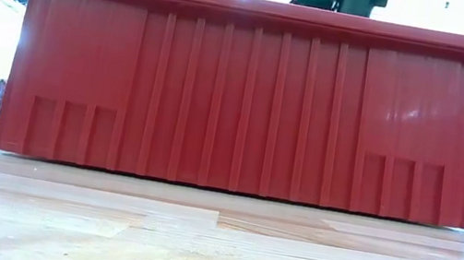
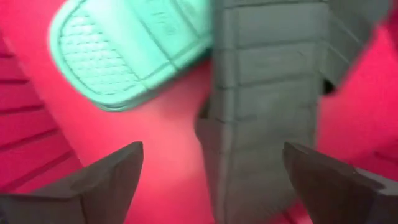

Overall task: Pick and place slides into bin
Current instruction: Put the black slide into the red bin

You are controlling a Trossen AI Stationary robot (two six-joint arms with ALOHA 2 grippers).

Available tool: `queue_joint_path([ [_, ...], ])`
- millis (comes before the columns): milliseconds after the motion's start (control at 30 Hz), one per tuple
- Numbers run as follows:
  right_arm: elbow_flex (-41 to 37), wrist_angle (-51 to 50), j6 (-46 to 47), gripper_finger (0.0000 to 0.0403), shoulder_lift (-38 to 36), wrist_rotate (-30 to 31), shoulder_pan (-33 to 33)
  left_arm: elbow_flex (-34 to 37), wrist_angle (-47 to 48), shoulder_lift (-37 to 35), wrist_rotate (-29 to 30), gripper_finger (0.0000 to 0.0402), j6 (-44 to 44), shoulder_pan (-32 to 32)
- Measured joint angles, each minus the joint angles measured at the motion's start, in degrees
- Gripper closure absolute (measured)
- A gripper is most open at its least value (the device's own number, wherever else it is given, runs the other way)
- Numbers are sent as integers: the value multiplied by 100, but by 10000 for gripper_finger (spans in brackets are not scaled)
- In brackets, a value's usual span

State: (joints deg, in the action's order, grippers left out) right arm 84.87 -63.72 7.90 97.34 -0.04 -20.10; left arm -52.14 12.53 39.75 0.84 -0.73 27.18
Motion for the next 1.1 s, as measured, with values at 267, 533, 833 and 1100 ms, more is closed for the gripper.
queue_joint_path([
  [267, -286, 1323, -659, 19, 4, -296, -386, 0, 2, 2, 2, 377, 4, 4],
  [533, -285, 1921, -1680, 6, 376, -901, -786, 0, 37, 0, 0, 391, 299, 2],
  [833, -285, 1928, -1818, 6, 608, -1069, -1199, 0, 93, 0, 0, 385, 422, 2],
  [1100, -280, 2009, -1835, 6, 880, -1447, -1287, 0, 92, 0, 104, 391, 429, 4],
])
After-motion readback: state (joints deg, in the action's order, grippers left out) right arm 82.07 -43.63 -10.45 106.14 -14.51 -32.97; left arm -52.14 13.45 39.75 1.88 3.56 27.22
